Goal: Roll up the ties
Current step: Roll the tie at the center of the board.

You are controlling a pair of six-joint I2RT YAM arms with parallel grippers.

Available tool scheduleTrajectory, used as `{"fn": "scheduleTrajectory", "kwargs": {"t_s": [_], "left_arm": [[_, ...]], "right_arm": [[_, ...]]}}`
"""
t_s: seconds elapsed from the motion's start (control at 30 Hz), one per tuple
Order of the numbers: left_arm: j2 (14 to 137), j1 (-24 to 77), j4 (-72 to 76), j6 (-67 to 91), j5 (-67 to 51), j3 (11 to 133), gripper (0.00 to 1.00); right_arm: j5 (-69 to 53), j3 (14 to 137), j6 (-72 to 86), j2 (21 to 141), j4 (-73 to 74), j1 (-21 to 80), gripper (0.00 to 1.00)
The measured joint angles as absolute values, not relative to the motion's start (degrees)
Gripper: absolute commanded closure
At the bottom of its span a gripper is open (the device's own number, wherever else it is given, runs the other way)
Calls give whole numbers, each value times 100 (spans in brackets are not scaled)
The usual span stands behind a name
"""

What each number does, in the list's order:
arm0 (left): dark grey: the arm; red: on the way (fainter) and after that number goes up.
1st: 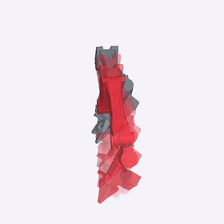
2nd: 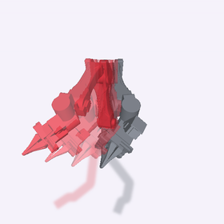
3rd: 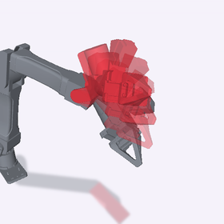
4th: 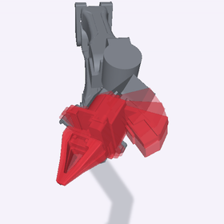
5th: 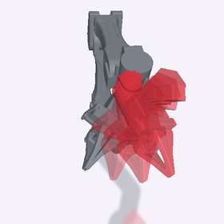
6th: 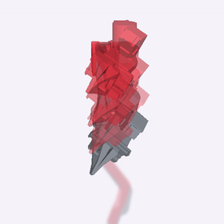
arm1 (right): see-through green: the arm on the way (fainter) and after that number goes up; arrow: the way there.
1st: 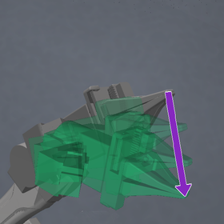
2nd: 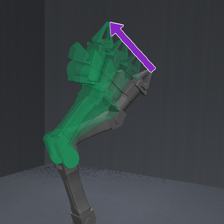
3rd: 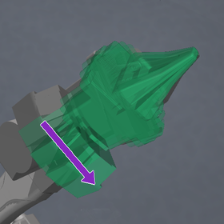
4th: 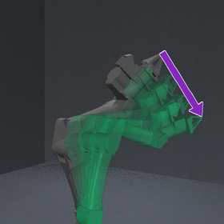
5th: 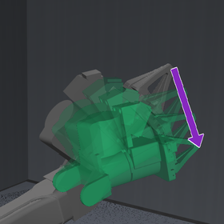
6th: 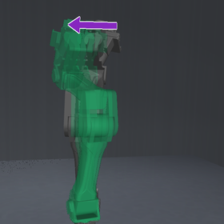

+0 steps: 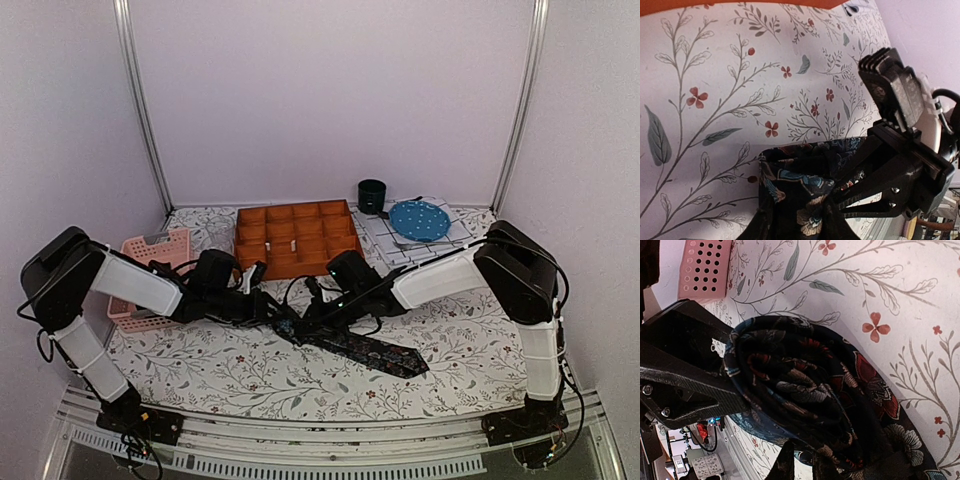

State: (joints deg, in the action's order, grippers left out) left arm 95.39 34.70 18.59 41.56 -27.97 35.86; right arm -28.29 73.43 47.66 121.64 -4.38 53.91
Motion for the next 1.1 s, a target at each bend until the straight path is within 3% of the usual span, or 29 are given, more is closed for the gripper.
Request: {"fn": "scheduleTrajectory", "kwargs": {"t_s": [0.27,0.67,1.1], "left_arm": [[9426,3568,1747,4049,-2624,3601,100],[9094,4038,690,3640,-1358,4069,100],[8986,4895,-414,3181,843,4877,100]], "right_arm": [[-2849,7341,4783,12162,-445,5391,82],[-2842,7242,4746,11850,-121,5376,71],[-1820,6436,4543,9736,502,5345,69]]}}
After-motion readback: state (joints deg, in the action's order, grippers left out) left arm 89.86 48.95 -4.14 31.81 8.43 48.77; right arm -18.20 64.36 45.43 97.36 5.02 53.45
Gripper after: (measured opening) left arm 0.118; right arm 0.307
